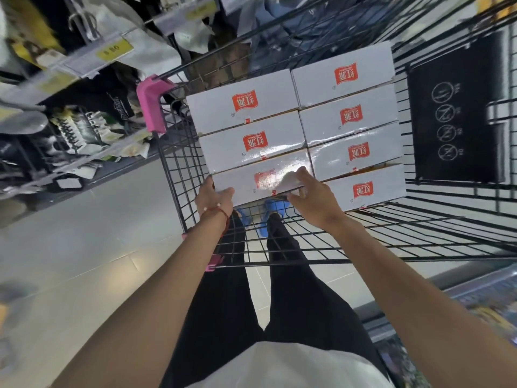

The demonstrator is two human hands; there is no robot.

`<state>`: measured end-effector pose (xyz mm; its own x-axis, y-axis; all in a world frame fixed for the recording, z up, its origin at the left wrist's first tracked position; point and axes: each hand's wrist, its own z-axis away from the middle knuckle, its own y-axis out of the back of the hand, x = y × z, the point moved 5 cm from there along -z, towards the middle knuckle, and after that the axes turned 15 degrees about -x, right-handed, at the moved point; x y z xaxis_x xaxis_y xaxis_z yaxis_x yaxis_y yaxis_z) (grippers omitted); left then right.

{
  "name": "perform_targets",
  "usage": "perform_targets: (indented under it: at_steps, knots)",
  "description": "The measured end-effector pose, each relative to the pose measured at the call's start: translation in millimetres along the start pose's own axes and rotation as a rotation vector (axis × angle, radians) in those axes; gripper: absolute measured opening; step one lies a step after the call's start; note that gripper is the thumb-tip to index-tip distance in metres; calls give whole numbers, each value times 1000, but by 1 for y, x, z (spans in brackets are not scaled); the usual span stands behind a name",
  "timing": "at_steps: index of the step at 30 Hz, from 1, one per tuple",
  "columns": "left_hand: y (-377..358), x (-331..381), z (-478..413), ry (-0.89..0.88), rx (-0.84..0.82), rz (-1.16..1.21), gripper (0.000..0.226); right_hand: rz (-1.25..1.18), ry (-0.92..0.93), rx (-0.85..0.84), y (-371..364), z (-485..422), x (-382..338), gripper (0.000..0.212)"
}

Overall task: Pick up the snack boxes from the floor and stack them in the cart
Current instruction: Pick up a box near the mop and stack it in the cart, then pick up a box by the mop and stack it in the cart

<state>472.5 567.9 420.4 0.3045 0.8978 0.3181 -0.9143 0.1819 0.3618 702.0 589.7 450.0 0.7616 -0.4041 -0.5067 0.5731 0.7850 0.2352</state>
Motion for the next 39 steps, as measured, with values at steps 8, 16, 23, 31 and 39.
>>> perform_targets:
  at_steps: [8, 16, 23, 31, 39]
  knots:
    - [4, 7, 30, -55, -72, -67, 50, -233, -50, 13, 14, 20, 12, 47]
    - [18, -4, 106, -204, -68, 143, 49, -251, 73, -4, 2, 57, -20, 38]
    - [49, -41, 145, -276, 30, 419, 34, -120, 195, 3, -32, 85, -77, 21]
    - [109, -142, 198, -391, 76, 693, 32, -68, 351, -137, -133, 126, -156, 24]
    - [183, -304, 260, -336, 216, 941, 33, 65, 477, -306, -296, 155, -219, 29]
